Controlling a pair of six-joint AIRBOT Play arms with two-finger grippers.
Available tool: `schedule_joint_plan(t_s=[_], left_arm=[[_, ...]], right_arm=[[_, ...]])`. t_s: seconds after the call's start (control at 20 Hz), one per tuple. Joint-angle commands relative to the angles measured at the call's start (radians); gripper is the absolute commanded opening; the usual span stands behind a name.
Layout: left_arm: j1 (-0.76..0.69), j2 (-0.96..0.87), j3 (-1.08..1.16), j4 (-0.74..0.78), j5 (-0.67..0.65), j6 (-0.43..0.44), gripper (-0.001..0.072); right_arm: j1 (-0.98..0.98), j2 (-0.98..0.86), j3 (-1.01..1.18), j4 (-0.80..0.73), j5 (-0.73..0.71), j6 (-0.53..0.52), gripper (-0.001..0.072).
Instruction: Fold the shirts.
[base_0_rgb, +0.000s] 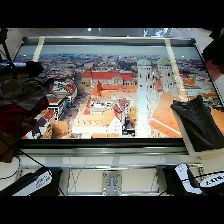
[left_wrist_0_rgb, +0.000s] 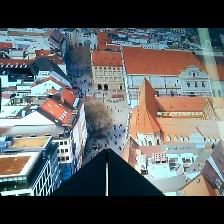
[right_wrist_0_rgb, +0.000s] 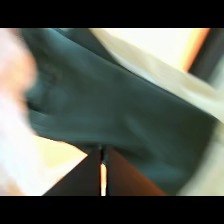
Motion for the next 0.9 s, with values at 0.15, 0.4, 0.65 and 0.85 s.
schedule_joint_plan(t_s=[0.15, 0.4, 0.65, 0.85], left_arm=[[0.0, 0.0, 0.0, -0.002, 0.0, 0.0, 0.001], [0.0, 0.0, 0.0, -0.002, -0.036, 0.0, 0.001], [0.0, 0.0, 0.0, -0.002, -0.037, 0.0, 0.001], [0.0, 0.0, 0.0, -0.002, -0.037, 0.0, 0.001]], right_arm=[[0.29, 0.007, 0.135, 0.529, 0.014, -0.293, 0.0013], [0.527, 0.009, 0.135, 0.244, 0.031, -0.287, 0.0016], [0.546, 0.009, 0.138, 0.298, 0.018, -0.258, 0.0016], [0.546, 0.009, 0.138, 0.298, 0.018, -0.258, 0.0016]])
